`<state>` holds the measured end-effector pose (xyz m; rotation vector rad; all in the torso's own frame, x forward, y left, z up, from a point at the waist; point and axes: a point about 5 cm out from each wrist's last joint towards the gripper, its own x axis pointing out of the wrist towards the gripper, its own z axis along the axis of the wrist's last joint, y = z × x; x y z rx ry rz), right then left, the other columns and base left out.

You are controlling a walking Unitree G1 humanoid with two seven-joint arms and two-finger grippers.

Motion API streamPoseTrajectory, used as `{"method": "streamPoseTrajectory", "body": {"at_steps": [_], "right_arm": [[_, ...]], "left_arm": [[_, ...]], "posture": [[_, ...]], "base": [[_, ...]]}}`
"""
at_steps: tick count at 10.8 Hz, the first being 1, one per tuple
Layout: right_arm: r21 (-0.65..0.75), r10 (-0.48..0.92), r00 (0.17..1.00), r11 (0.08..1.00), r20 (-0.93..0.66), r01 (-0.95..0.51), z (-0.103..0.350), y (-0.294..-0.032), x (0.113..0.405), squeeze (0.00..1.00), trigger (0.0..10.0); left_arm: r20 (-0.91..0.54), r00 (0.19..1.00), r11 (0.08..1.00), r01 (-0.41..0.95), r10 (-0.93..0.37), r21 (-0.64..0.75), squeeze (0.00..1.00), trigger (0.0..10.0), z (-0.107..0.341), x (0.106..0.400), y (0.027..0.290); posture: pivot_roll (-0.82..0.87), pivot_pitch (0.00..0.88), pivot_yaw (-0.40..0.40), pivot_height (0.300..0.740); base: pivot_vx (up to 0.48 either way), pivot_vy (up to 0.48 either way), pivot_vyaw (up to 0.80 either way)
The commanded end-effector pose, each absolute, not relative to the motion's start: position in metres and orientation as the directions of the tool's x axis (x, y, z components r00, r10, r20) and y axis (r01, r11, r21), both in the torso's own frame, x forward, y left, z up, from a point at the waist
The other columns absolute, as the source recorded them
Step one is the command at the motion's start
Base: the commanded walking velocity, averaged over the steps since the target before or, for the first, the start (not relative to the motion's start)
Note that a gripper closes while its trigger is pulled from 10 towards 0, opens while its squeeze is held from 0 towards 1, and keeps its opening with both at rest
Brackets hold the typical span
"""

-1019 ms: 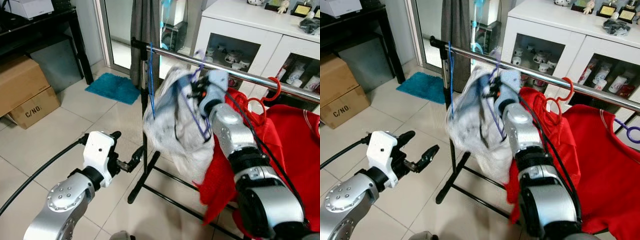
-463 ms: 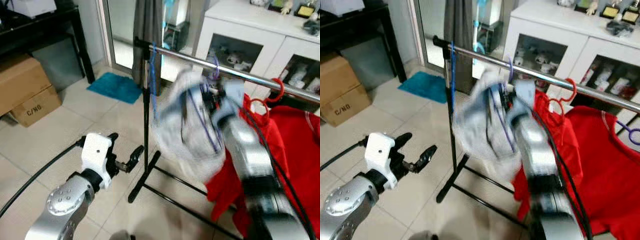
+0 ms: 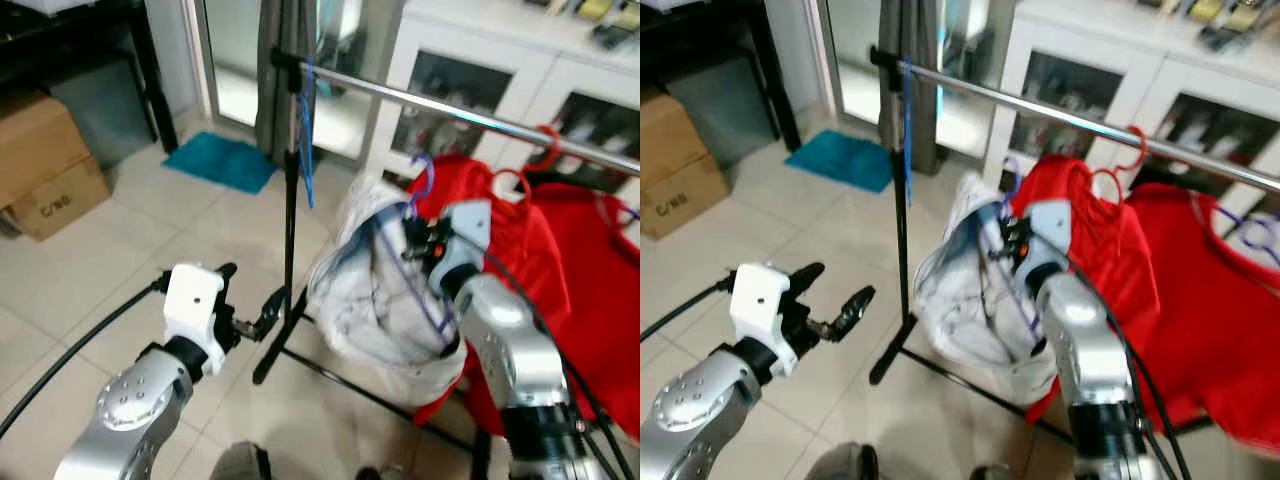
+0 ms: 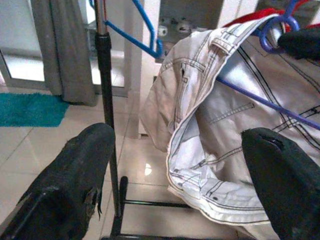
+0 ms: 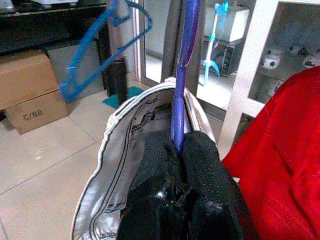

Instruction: Hang hanger

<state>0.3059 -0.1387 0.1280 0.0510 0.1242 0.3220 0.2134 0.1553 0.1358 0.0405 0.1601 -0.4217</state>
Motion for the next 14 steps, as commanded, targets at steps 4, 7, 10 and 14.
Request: {"method": "streamPoseTrajectory", "body": {"at_steps": [4,7,10,14], "right_arm": [[0.019,0.442,0.895,0.897,-0.055,-0.441,0.151,-0.125,0.303,0.00,0.0],[0.110,0.656,0.754,0.747,0.030,-0.655,0.168,-0.098,0.290,0.00,0.0],[0.151,0.732,0.672,0.656,0.111,-0.739,0.186,-0.087,0.281,0.00,0.0],[0.166,0.728,0.672,0.652,0.136,-0.740,0.195,-0.090,0.281,0.00,0.0]], "left_arm": [[-0.161,0.902,0.912,0.410,-0.401,0.022,0.00,10.0,0.136,0.218,0.158],[-0.175,0.883,0.879,0.459,-0.435,0.129,1.00,10.0,0.139,0.232,0.166],[-0.264,0.887,0.841,0.449,-0.378,0.301,0.00,10.0,0.119,0.264,0.179],[-0.268,0.870,0.828,0.481,-0.413,0.286,0.00,0.0,0.107,0.273,0.176]], "posture": [[0.04,0.000,-0.040,0.740],[0.06,0.000,-0.042,0.740],[0.04,0.000,-0.029,0.740],[0.04,0.000,-0.022,0.740]], "base": [[-0.273,0.000,0.00],[0.000,0.000,0.00],[0.000,0.000,0.00],[0.000,0.000,0.00]]}}
